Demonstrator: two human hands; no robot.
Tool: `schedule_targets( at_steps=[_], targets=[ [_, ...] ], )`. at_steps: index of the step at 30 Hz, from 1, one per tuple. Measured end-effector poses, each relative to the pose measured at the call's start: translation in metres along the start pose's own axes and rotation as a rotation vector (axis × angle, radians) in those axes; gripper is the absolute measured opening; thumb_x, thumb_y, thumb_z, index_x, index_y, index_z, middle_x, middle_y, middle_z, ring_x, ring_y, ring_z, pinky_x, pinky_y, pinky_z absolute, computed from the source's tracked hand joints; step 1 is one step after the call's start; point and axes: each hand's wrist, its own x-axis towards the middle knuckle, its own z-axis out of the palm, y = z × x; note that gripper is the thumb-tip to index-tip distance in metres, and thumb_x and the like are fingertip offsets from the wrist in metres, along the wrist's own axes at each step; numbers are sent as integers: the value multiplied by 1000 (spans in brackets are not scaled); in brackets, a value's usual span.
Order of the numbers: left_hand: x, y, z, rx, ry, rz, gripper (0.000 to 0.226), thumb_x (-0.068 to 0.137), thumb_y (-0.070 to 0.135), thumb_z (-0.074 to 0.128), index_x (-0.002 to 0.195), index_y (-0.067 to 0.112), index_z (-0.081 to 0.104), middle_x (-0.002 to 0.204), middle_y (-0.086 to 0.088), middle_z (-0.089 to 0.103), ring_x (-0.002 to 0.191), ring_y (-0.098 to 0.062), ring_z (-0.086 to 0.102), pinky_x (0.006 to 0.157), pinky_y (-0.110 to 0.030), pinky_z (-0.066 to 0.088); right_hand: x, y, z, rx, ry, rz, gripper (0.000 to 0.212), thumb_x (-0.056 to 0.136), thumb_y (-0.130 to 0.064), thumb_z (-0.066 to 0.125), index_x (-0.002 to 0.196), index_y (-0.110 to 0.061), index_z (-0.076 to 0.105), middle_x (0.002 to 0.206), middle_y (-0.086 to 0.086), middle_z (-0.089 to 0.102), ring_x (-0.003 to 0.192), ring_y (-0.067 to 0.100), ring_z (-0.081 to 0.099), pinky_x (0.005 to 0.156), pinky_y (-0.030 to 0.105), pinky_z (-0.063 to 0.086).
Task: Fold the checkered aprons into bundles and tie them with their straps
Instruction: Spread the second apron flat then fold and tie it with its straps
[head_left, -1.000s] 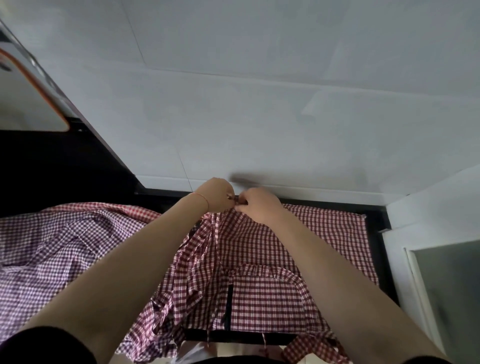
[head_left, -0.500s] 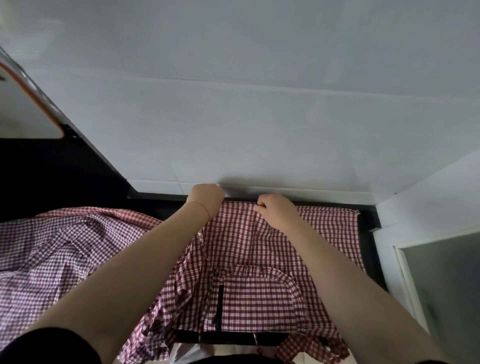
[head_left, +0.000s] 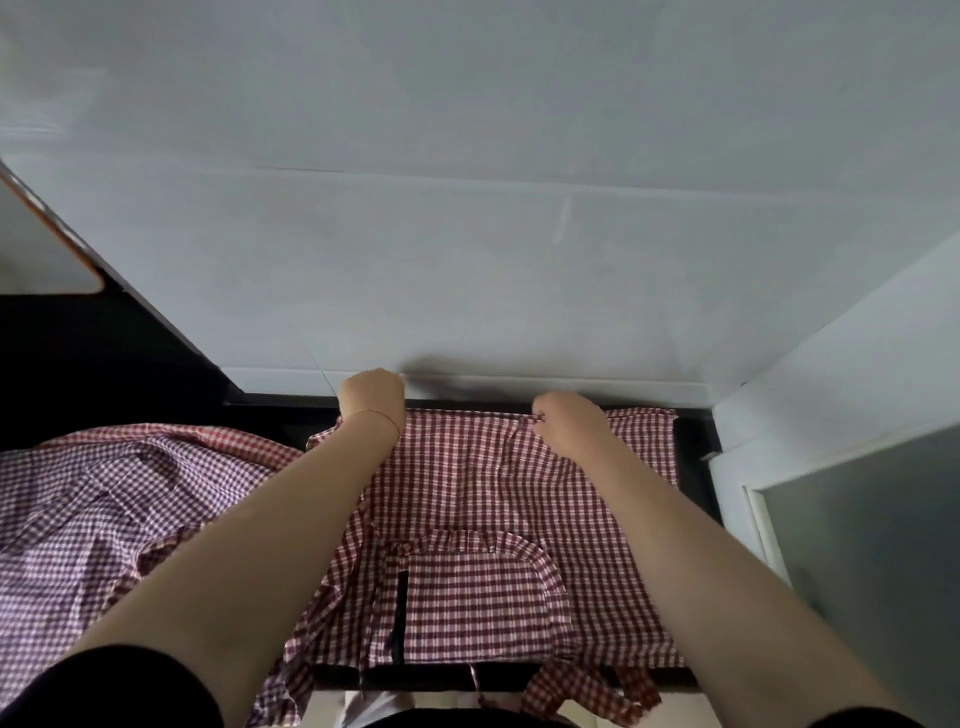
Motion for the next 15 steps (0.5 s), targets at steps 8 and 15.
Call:
schedule_targets(
  at_steps=[8, 15],
  targets=[
    [-1, 16, 10, -375, -40, 63, 17, 94, 4, 46, 94, 10, 62, 102, -9, 66, 84, -21, 55, 72, -29, 45, -12, 42, 9, 183, 86, 77, 11, 104, -20, 46, 99, -14, 54, 89, 2, 59, 78, 19, 59, 66, 30, 42],
    [-5, 10, 25, -498, 32, 133, 26, 103, 23, 45, 113, 17, 67, 107, -10, 68, 94, -25, 59, 83, -36, 50, -25, 48, 12, 248, 210, -45, 19, 96, -6, 53, 92, -22, 43, 79, 0, 54, 67, 19, 55, 65, 38, 52]
  ],
)
